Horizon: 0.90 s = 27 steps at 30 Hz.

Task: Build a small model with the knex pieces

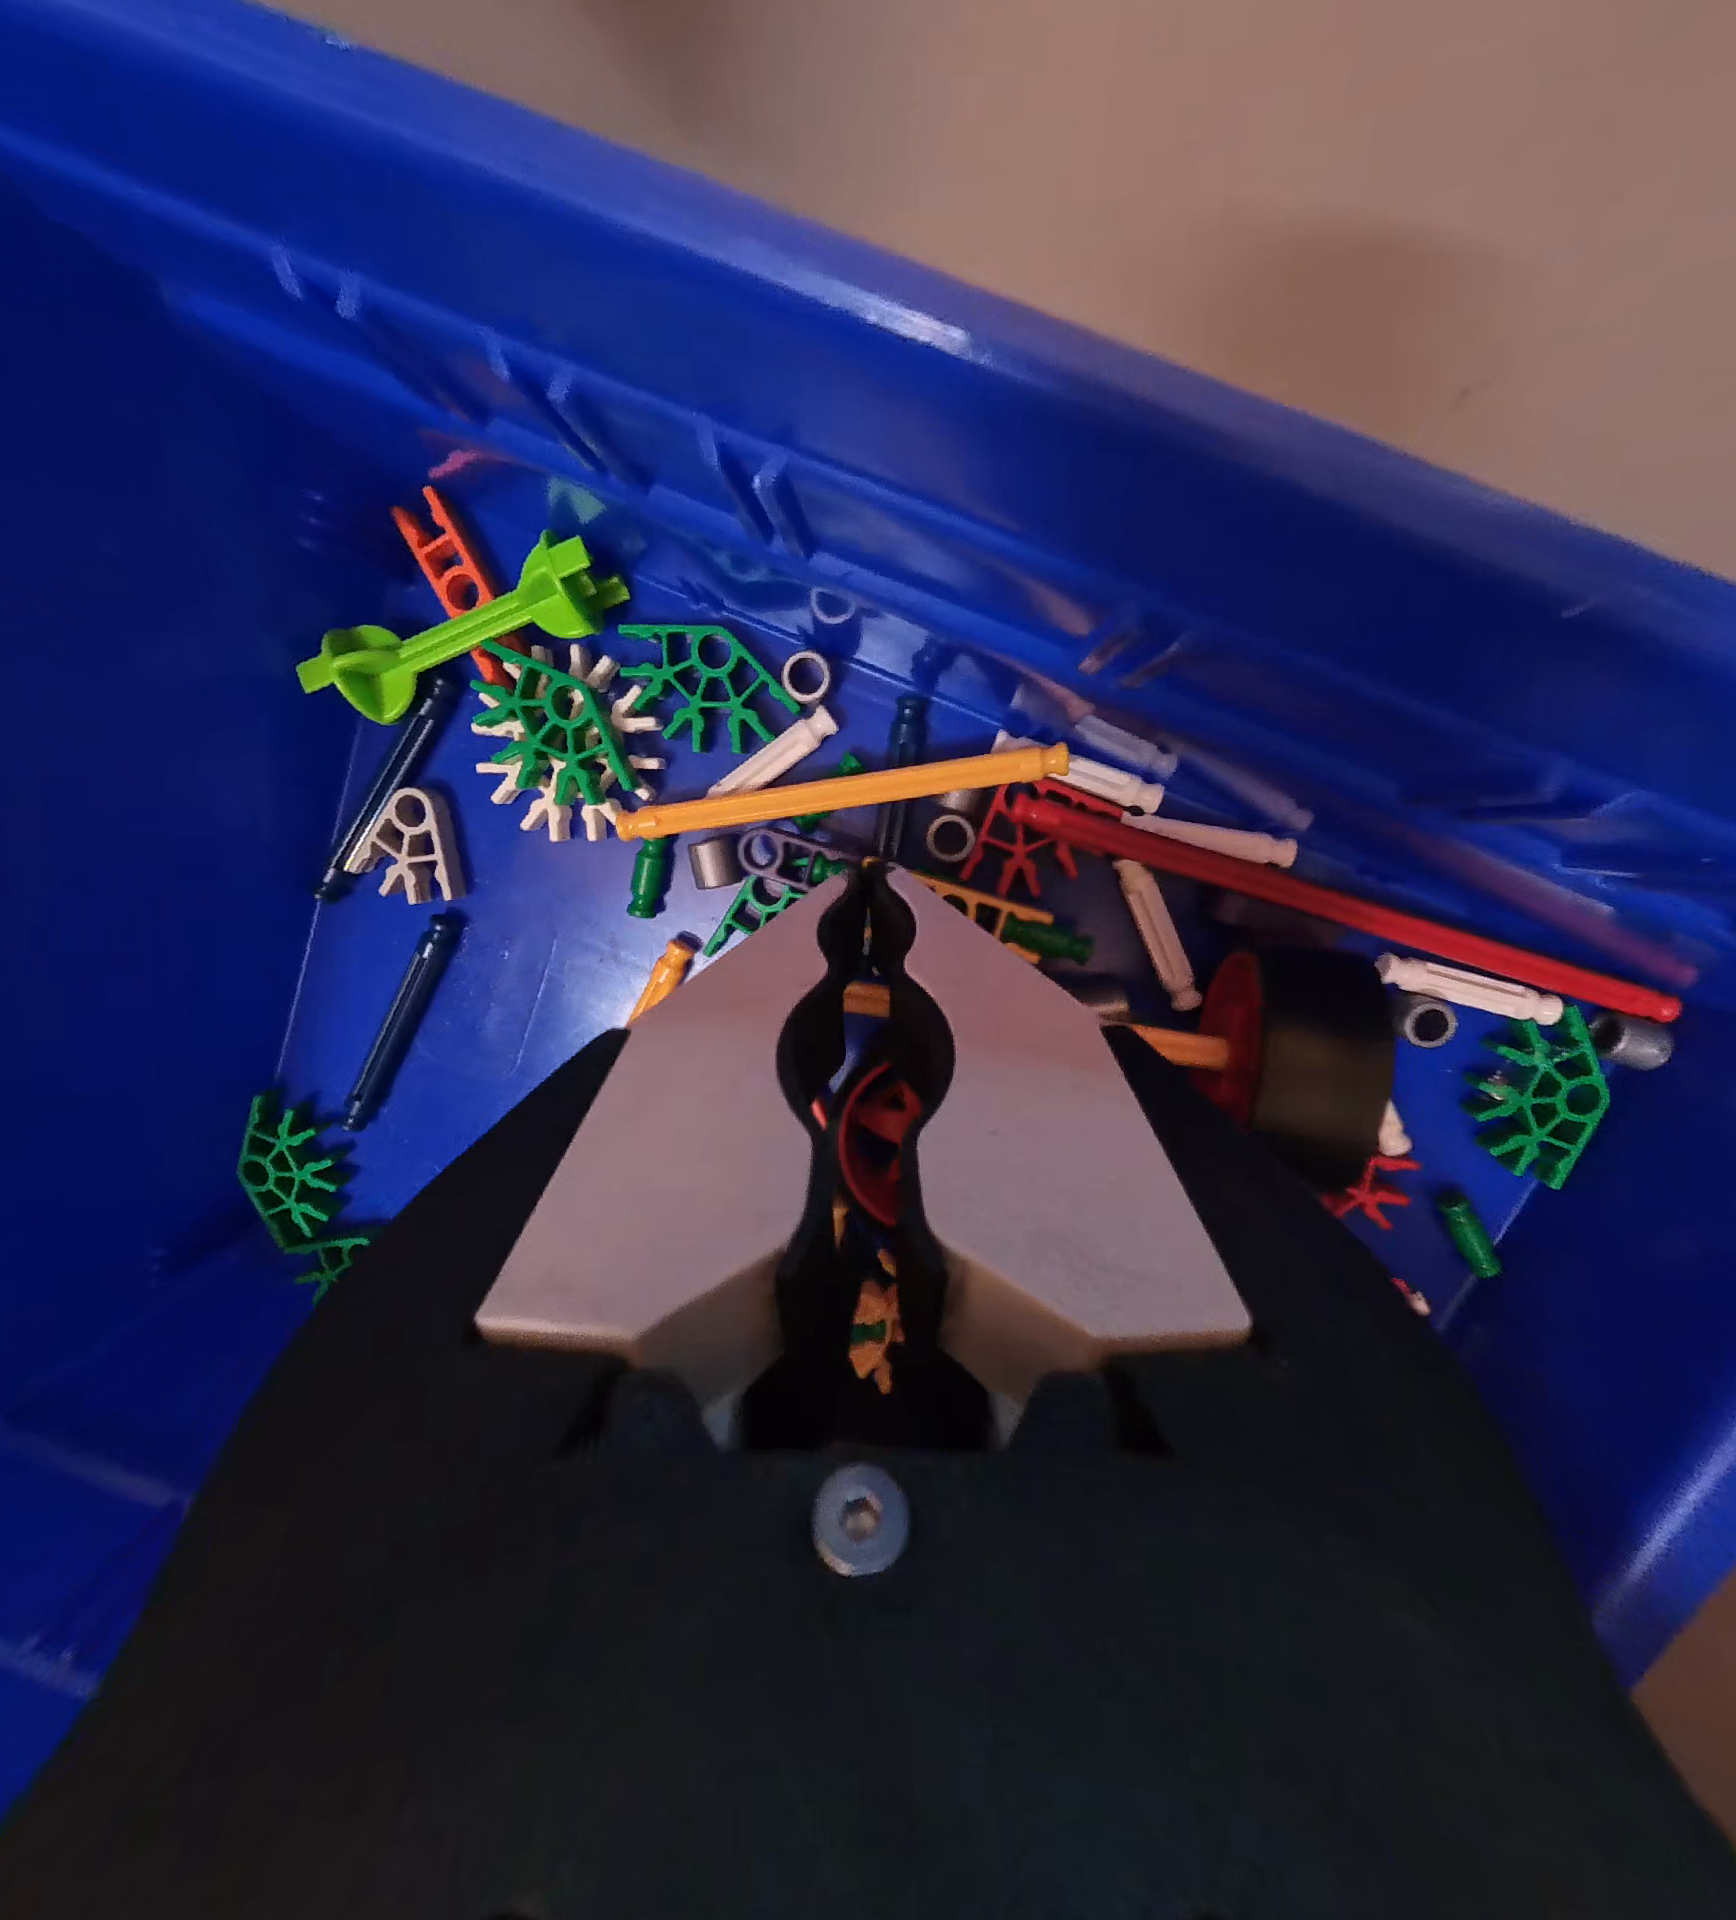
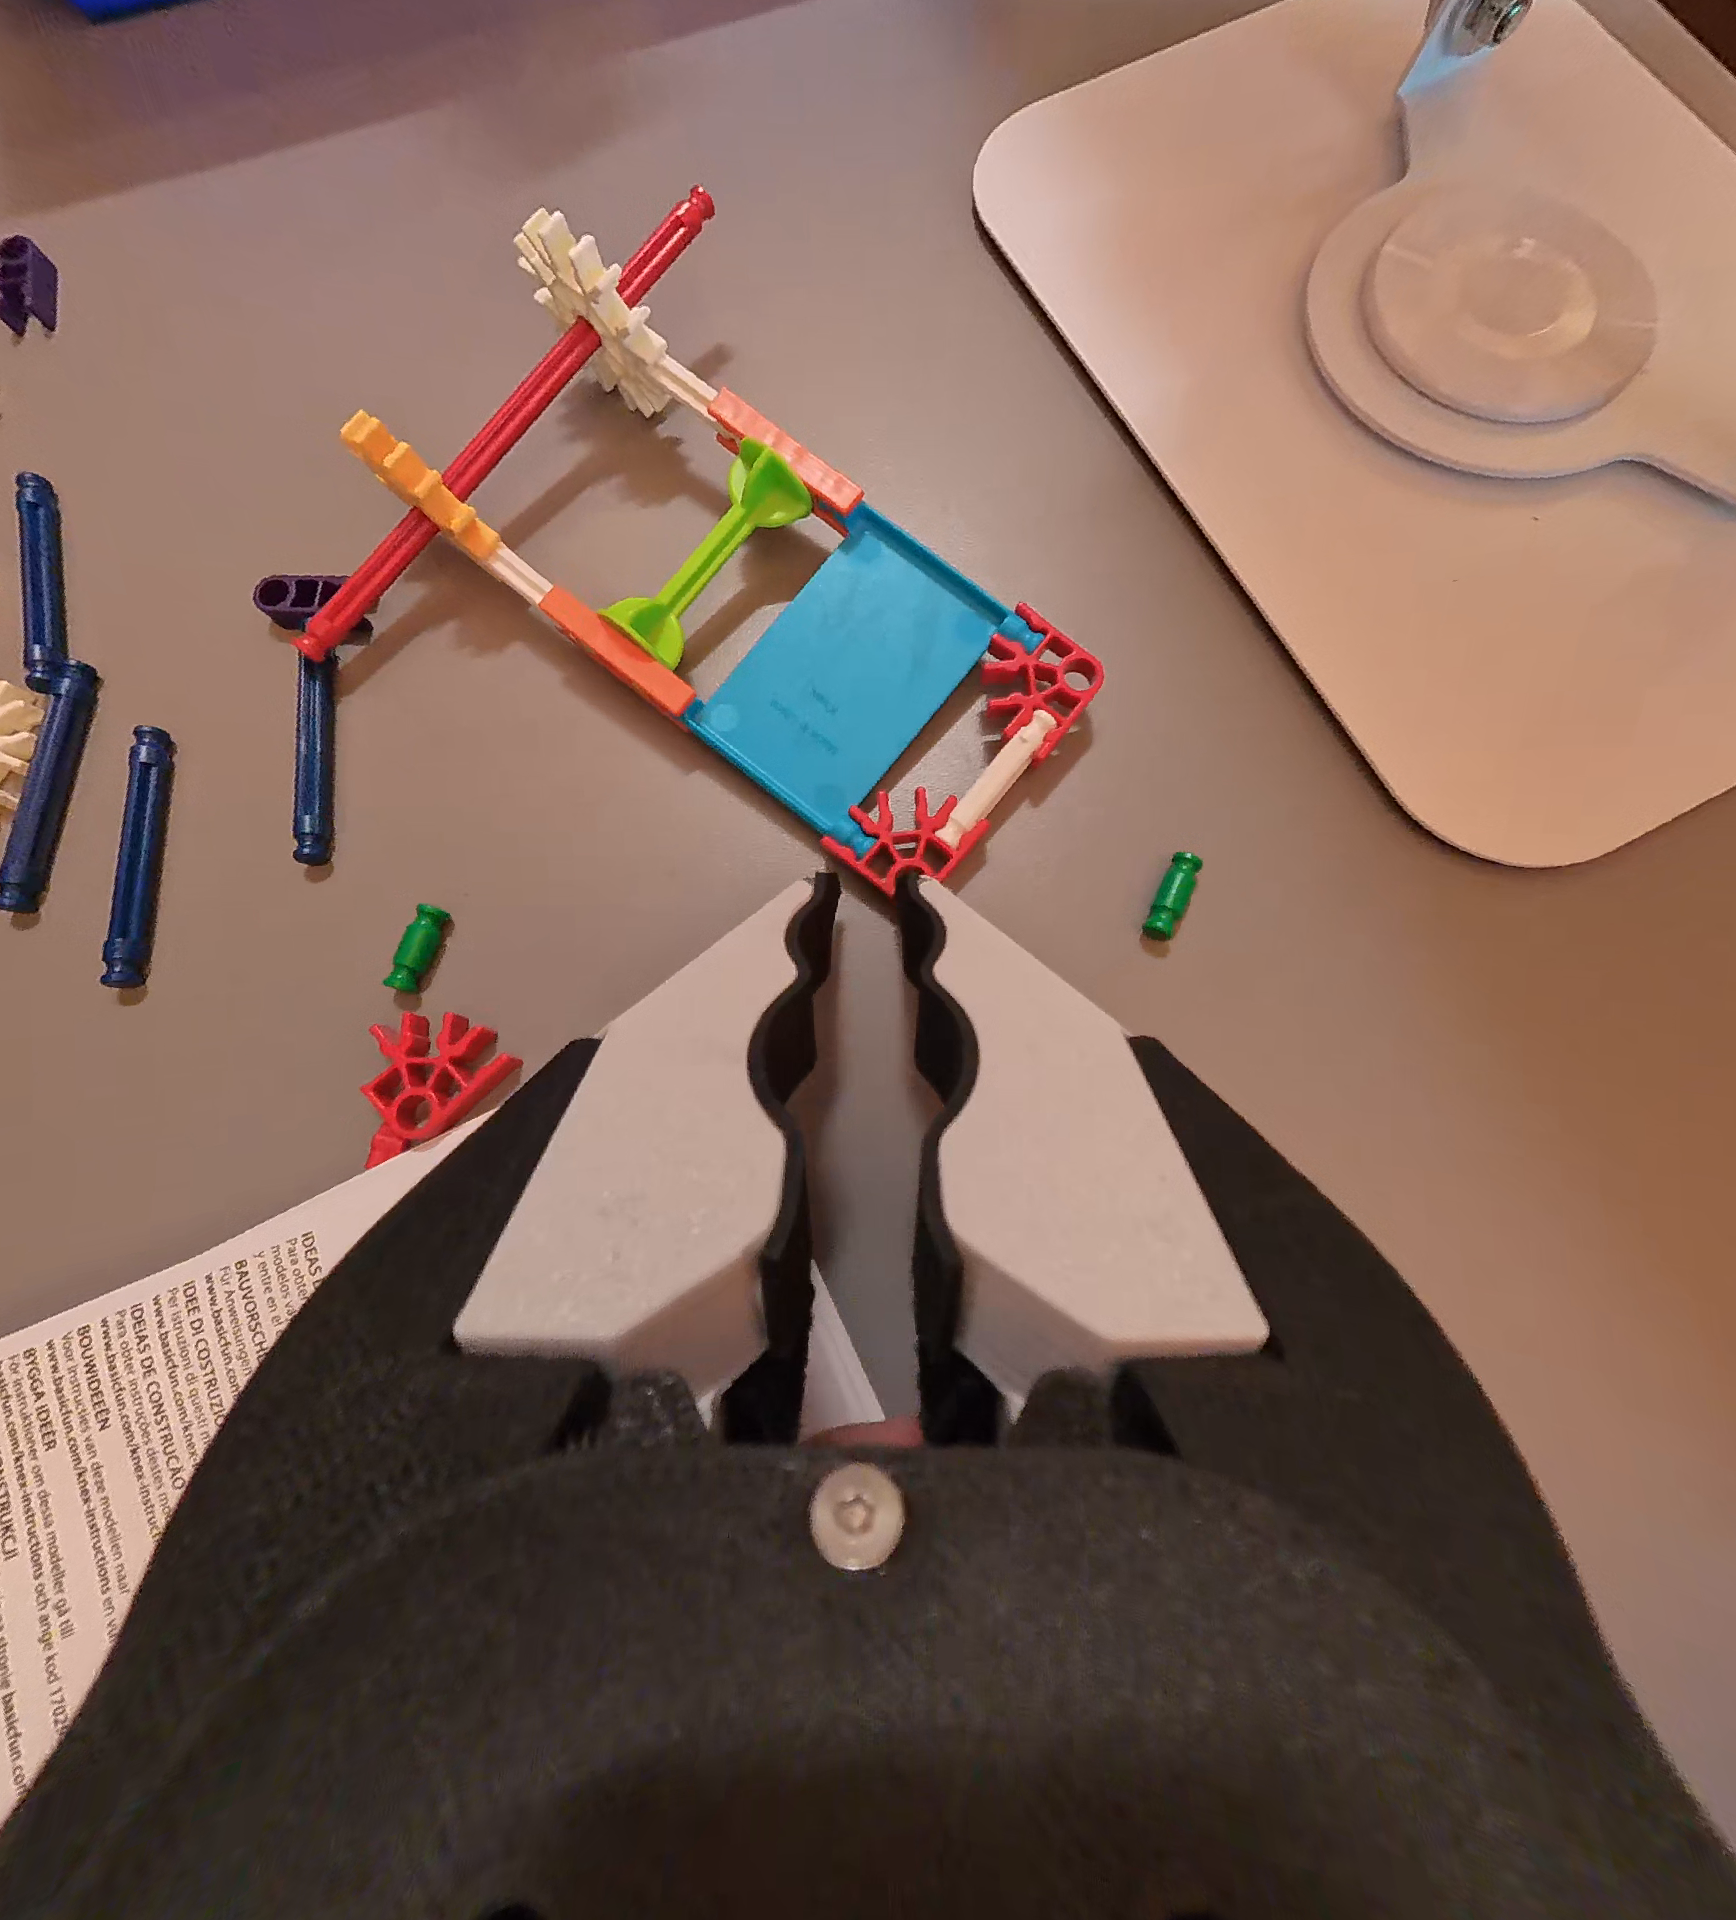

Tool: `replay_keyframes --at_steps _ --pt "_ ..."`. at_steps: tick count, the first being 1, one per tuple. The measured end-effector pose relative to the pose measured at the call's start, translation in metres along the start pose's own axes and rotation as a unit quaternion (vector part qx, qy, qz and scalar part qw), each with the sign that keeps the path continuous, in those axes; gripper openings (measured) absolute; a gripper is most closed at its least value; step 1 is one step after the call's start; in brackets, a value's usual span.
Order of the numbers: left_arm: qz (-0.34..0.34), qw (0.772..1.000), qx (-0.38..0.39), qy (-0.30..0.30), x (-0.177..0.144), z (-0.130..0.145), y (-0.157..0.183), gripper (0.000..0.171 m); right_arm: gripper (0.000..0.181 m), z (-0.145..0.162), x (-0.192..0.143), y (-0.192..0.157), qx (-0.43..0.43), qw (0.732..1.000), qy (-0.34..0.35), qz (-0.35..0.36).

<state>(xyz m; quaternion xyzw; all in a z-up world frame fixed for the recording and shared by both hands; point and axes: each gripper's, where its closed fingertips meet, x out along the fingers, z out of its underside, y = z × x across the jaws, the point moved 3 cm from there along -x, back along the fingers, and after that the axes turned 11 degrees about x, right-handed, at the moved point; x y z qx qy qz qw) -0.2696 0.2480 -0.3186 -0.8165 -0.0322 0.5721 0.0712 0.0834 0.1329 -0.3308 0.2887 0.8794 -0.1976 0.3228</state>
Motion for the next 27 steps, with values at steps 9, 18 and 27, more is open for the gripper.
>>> replay_keyframes --at_steps 9,18,27 --pt "-0.156 0.985 0.017 -0.068 -0.018 0.014 -0.044 0.001 0.011 0.000 0.000 0.000 0.001 1.000 -0.001 0.003" --pt "-0.047 0.996 0.074 -0.029 0.005 -0.003 -0.007 0.012 0.011 0.001 0.000 0.004 0.009 1.000 -0.001 0.004" --pt "-0.095 0.989 0.053 -0.100 -0.001 0.022 -0.031 0.018 0.011 0.002 0.000 0.006 0.012 1.000 -0.003 0.002"
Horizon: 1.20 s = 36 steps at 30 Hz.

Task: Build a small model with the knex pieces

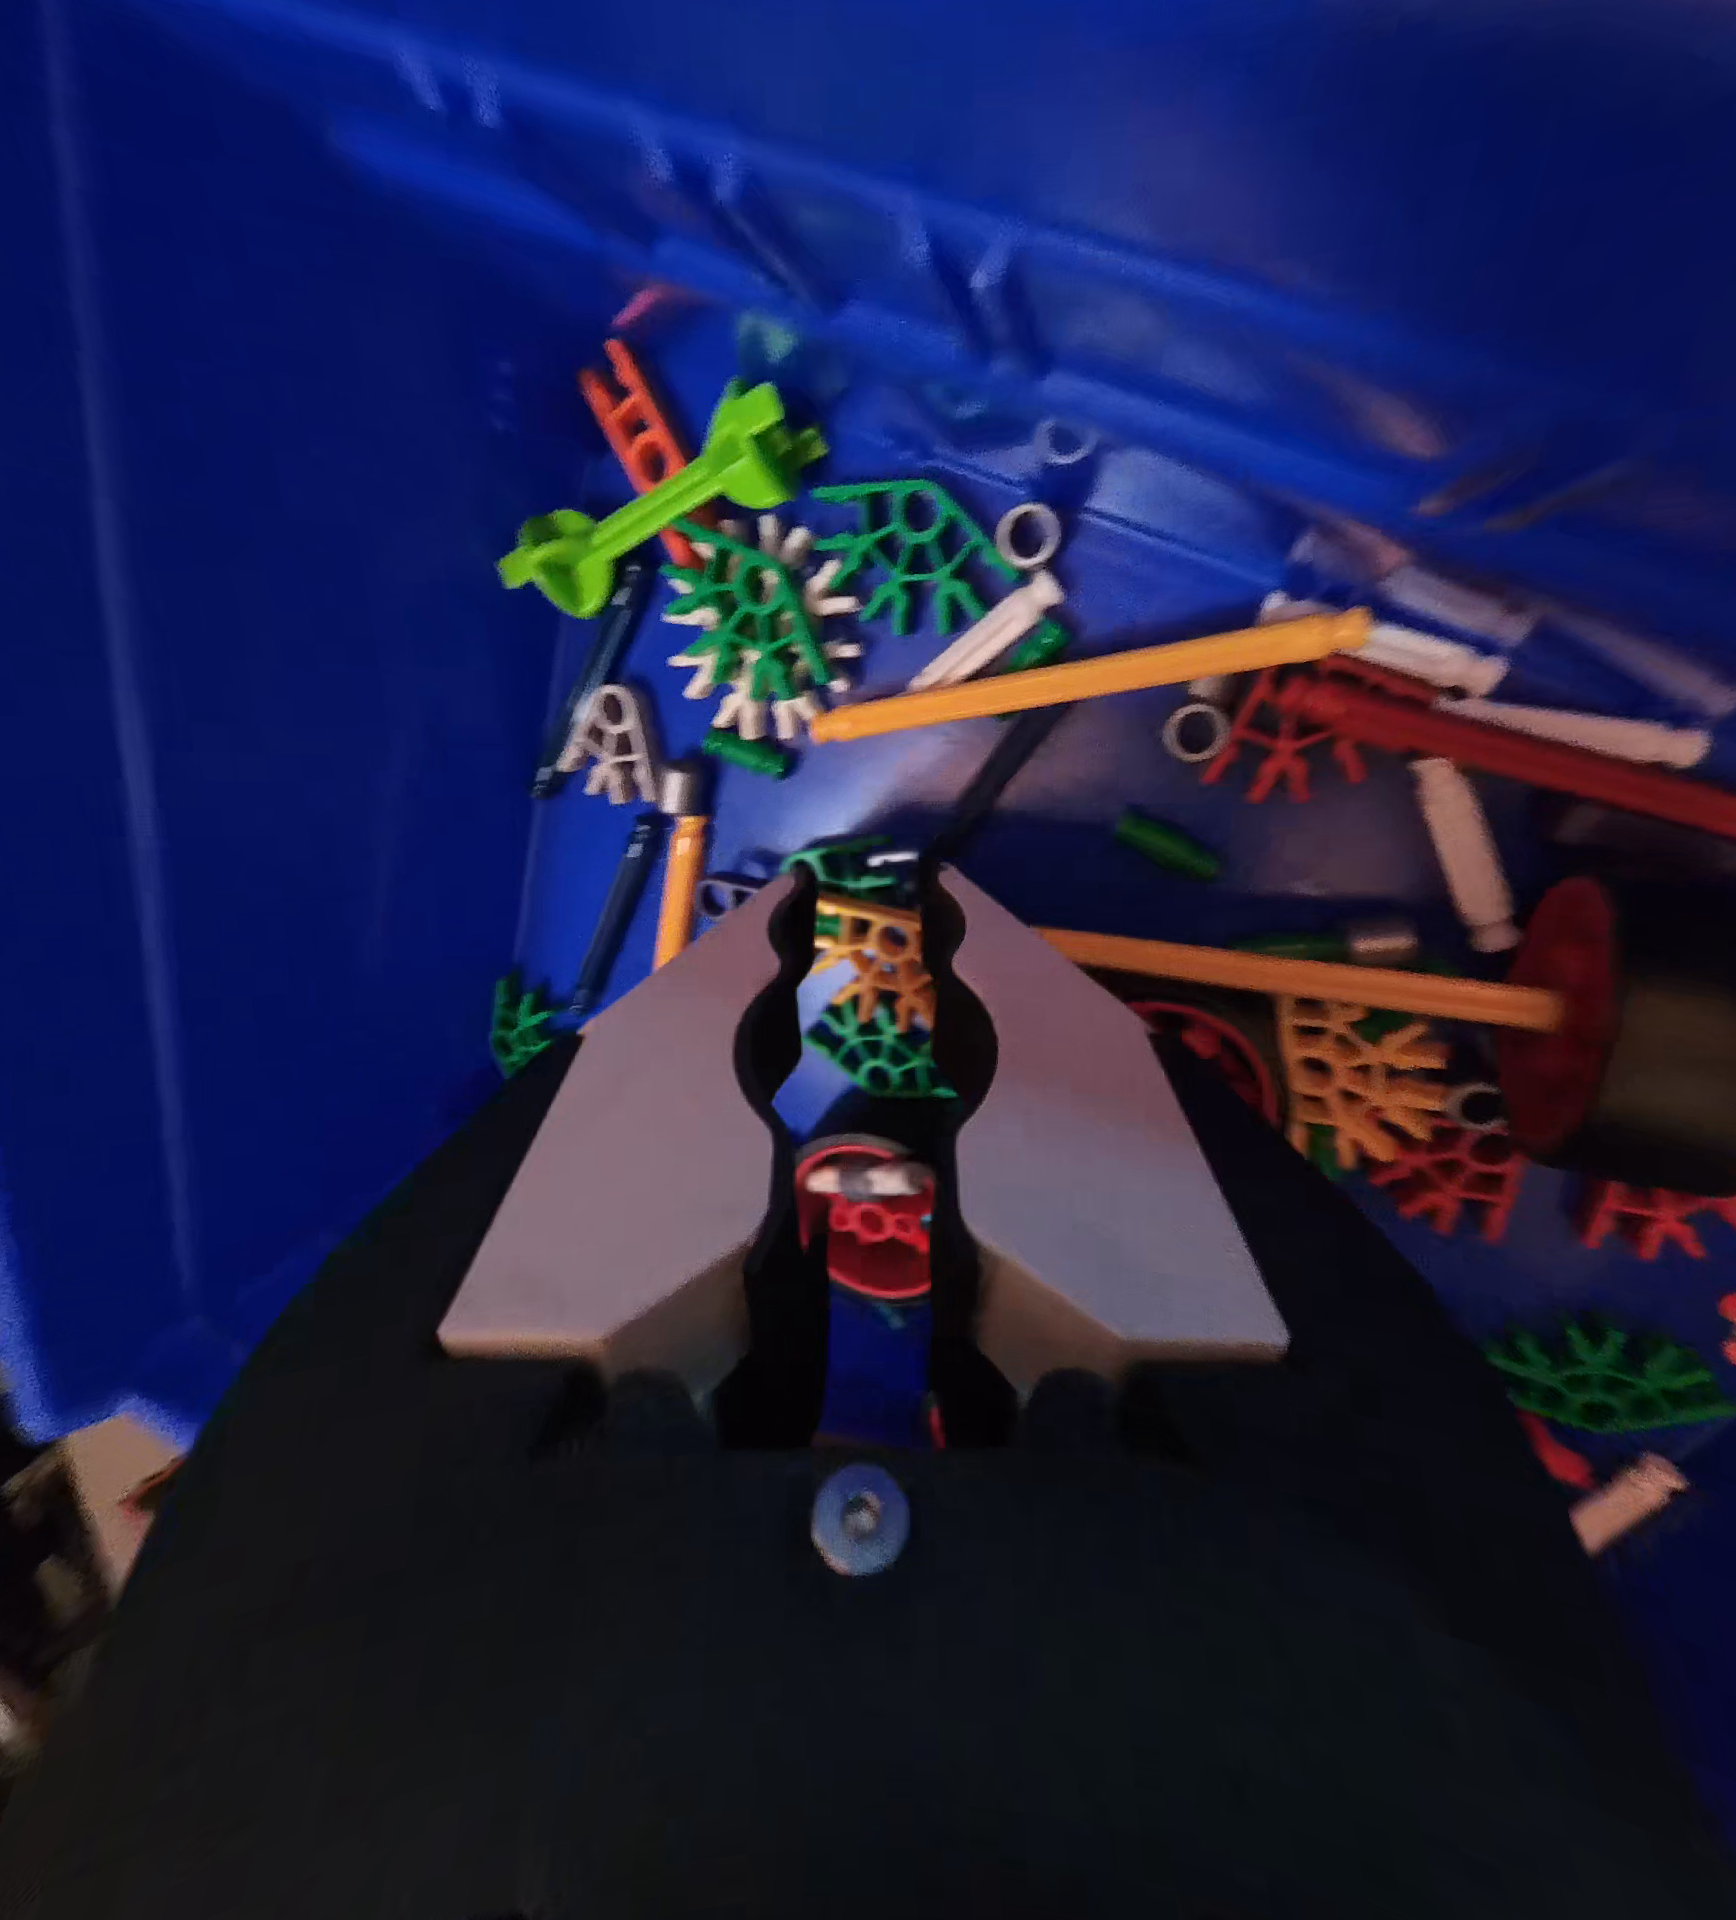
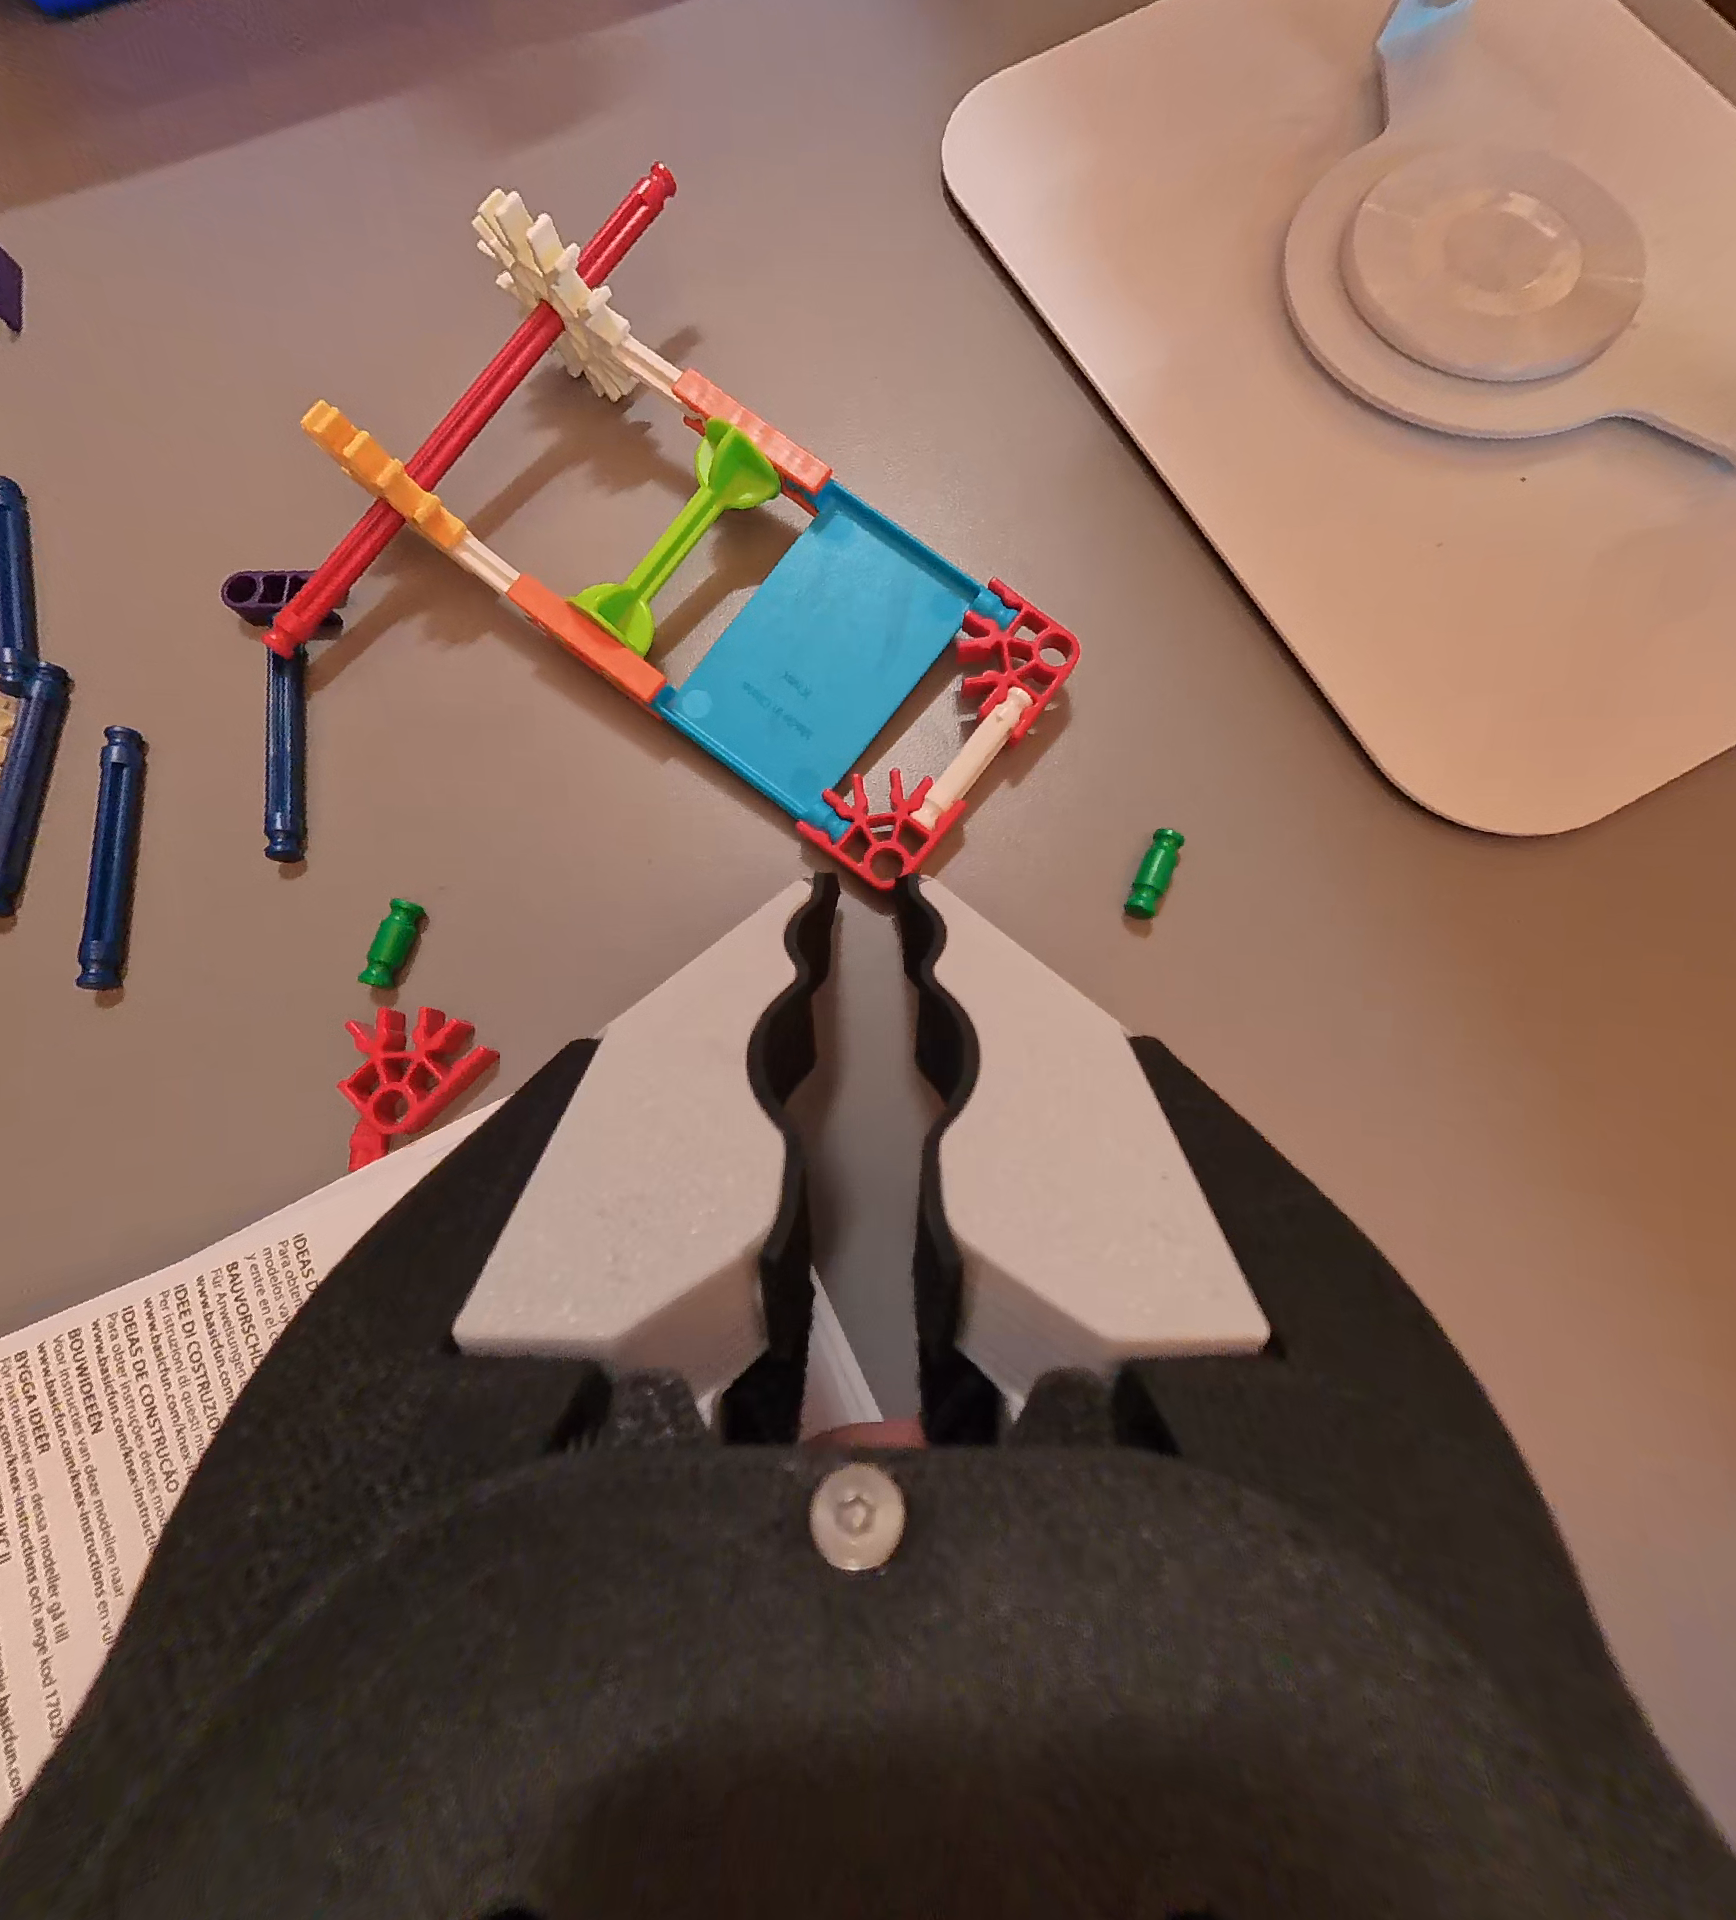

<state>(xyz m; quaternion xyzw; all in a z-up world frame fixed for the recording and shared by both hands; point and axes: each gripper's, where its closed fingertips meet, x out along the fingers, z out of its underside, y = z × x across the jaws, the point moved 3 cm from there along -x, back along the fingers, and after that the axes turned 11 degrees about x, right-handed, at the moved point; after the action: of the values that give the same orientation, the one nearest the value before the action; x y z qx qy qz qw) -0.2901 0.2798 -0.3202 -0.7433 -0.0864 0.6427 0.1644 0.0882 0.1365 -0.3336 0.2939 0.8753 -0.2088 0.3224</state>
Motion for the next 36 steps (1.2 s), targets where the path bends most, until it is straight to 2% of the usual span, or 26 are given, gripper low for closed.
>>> replay_keyframes --at_steps 6,8,13,16,19,22,26,29,32,36 --pt "-0.018 0.996 0.030 0.087 -0.012 -0.033 0.000 0.017 0.011 0.000 0.000 0.000 0.002 1.000 -0.001 0.000" --pt "0.005 0.992 0.026 0.121 -0.012 -0.045 0.006 0.015 0.011 0.000 0.000 0.001 0.002 1.000 -0.001 0.001" --pt "0.052 0.995 0.011 0.086 0.004 -0.036 0.016 0.015 0.011 0.000 0.000 0.000 0.001 1.000 -0.001 0.000" --pt "0.033 0.998 0.004 0.044 0.004 -0.021 0.009 0.017 0.011 0.001 0.000 0.000 0.001 1.000 -0.002 -0.002" --pt "0.018 0.997 -0.005 0.071 -0.013 -0.021 0.005 0.019 0.011 0.001 0.000 0.000 0.001 1.000 -0.003 -0.003" --pt "0.055 0.992 0.001 0.115 -0.037 -0.030 0.022 0.020 0.011 0.002 0.000 0.000 0.000 1.000 -0.004 -0.004" --pt "0.157 0.973 0.053 0.159 -0.063 -0.040 0.071 0.027 0.011 0.002 0.000 0.000 0.000 1.000 -0.005 -0.004" --pt "0.185 0.970 0.073 0.139 -0.067 -0.038 0.096 0.037 0.011 0.002 0.000 0.000 -0.001 1.000 -0.006 -0.005" --pt "0.137 0.982 0.083 0.099 -0.053 -0.034 0.097 0.039 0.011 0.002 0.000 0.000 -0.001 1.000 -0.007 -0.005" --pt "0.125 0.987 0.076 0.072 -0.041 -0.035 0.101 0.034 0.011 0.002 0.000 -0.001 -0.004 1.000 -0.007 -0.005"
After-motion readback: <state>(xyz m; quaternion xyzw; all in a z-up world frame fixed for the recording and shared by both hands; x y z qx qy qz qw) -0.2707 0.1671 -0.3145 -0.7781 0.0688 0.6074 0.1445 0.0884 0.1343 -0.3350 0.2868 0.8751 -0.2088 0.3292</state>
